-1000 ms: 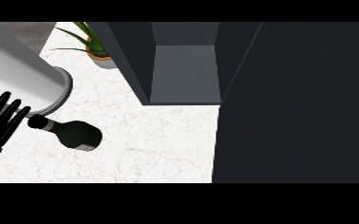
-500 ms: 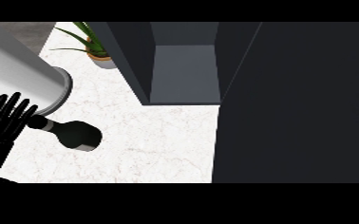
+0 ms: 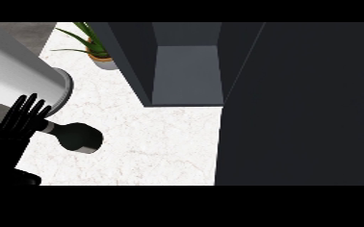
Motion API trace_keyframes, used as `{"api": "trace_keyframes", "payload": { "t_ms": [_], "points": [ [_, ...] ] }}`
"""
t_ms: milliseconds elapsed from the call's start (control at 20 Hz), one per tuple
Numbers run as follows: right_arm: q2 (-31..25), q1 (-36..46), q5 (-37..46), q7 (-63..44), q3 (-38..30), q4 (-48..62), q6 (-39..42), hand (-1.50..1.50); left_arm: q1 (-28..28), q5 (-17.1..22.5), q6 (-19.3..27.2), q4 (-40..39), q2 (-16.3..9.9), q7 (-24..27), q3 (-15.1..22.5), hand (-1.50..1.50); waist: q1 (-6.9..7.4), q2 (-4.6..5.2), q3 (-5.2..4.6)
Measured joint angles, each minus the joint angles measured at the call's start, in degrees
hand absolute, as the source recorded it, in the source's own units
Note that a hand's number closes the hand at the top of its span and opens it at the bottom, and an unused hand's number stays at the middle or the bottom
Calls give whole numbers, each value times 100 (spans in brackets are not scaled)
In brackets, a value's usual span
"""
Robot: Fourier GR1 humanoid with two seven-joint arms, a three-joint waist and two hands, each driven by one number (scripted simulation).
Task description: Pick up the wine, place it into the cabinet and close the cabinet
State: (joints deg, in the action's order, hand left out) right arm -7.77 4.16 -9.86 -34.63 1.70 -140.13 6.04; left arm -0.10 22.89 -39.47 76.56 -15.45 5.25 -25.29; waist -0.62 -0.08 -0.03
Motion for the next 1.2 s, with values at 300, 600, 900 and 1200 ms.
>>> {"api": "trace_keyframes", "payload": {
  "t_ms": [300, 600, 900, 1200],
  "points": [
    [52, -40, 16, -65, 78, -33, -18, -150, -86, -432, -176, -581, 64, 609, 113, -150, -13, -2, -1],
    [143, 44, 46, -90, 228, -78, -86, -150, -348, -798, -85, -1098, 94, 1043, 223, -150, 9, 2, 0],
    [147, 77, 47, -116, 162, -113, -71, -150, -533, -1089, -131, -1779, -84, 1545, 256, -150, 15, 4, 0],
    [128, 176, 72, -231, 91, -121, -83, -150, -776, -1412, 59, -2416, -138, 1939, 395, -150, 16, 7, -1]
  ]
}}
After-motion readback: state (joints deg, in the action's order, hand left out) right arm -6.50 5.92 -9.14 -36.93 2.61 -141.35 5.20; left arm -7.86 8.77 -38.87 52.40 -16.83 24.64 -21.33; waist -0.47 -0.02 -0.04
